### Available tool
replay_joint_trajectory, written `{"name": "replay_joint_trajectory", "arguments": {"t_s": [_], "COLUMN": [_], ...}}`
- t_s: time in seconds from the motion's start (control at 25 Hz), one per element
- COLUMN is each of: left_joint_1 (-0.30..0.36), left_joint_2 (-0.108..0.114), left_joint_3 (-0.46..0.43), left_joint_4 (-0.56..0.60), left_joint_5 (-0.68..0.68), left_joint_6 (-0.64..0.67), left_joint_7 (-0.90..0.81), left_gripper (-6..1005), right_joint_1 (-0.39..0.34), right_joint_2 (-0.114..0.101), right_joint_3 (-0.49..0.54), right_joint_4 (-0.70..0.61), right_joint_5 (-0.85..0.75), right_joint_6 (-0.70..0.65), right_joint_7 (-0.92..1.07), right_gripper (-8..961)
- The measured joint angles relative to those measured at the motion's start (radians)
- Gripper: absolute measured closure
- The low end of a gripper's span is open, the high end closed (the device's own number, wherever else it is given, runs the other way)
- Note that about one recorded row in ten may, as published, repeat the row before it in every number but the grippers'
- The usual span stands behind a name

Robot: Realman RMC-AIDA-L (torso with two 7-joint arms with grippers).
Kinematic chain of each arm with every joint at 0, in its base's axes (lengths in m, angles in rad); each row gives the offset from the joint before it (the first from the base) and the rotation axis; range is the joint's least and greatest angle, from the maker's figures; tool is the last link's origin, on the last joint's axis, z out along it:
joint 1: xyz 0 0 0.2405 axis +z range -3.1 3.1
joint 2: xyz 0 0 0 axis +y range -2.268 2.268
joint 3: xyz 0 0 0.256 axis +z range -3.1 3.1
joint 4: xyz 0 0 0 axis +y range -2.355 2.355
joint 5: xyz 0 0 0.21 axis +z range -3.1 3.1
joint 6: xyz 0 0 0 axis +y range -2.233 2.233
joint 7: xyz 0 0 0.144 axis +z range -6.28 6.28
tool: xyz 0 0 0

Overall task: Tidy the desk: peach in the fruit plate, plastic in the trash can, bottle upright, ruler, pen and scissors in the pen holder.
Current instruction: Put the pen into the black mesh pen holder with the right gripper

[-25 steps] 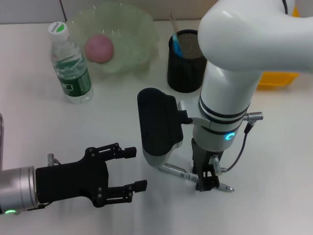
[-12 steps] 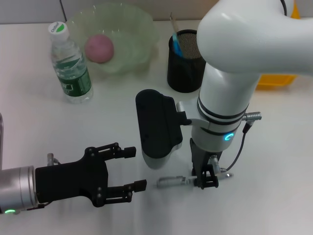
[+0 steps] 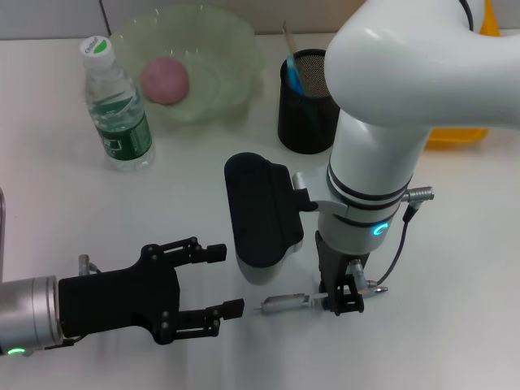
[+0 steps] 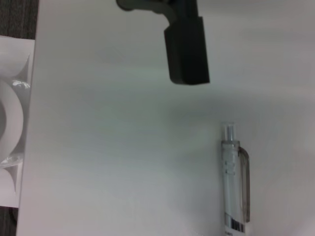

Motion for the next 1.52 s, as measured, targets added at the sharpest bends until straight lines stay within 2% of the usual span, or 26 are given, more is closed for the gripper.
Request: {"name": "replay_joint_trajectory", "arguments": {"t_s": [0.28,0.72,1.2,1.52], "left_joint_1": [0.000,0.008,0.009,0.006], "left_joint_2": [0.000,0.004,0.003,-0.001], "left_joint_3": [0.000,-0.025,-0.053,-0.054], "left_joint_4": [0.002,0.008,0.000,-0.003], "left_joint_5": [0.000,-0.008,-0.009,-0.009], "left_joint_6": [0.002,0.004,0.006,0.009], "left_joint_7": [-0.002,-0.009,-0.009,-0.011], "left_gripper": [217,217,217,217], "right_joint_1": [-0.007,-0.054,-0.187,-0.296], "right_joint_2": [-0.003,-0.008,-0.011,-0.010], "right_joint_3": [0.044,0.313,0.643,0.816], "right_joint_4": [0.000,-0.040,-0.140,-0.148], "right_joint_5": [-0.001,-0.062,-0.083,0.114], "right_joint_6": [-0.016,-0.090,-0.114,-0.103], "right_joint_7": [-0.014,-0.100,-0.269,-0.476], "right_gripper": [822,822,822,823]}}
